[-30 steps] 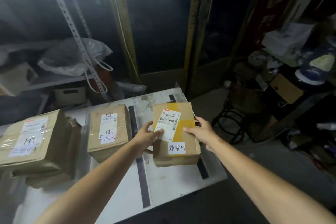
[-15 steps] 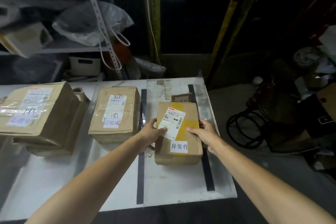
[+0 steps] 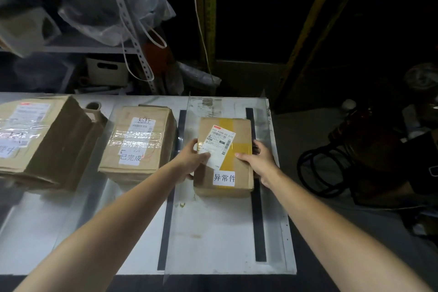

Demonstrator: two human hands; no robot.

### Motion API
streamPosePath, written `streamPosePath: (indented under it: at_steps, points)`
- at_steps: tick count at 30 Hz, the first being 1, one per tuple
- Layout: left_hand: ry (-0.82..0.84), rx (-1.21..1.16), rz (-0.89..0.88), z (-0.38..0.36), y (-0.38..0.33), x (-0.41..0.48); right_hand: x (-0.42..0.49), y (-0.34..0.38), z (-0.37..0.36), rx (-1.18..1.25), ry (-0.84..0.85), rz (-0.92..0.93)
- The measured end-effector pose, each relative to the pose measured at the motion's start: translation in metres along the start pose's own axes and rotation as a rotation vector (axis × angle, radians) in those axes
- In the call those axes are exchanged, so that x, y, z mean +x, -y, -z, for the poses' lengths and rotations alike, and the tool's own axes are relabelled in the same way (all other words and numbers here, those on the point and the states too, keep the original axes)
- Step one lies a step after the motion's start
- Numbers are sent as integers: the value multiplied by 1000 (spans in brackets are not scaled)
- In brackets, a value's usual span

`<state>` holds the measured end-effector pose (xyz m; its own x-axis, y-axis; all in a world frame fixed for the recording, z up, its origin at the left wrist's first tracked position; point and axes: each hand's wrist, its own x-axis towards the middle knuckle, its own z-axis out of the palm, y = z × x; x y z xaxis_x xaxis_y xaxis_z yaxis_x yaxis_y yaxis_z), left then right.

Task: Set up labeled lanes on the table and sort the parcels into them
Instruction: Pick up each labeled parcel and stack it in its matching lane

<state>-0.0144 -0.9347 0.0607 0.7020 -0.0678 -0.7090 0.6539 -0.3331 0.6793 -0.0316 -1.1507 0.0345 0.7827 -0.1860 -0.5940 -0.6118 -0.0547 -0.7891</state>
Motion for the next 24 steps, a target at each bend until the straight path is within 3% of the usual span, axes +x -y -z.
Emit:
streamPosePath:
  at_steps: [15, 21, 24]
  points:
    - [-4, -9, 26, 8, -20, 34, 29, 39, 4, -104, 44, -27]
    - [10, 199, 8, 12, -31, 17, 19, 61, 4, -370, 80, -21]
    - [-20, 347, -46, 20, -44, -5, 9, 85, 3, -649, 55, 30]
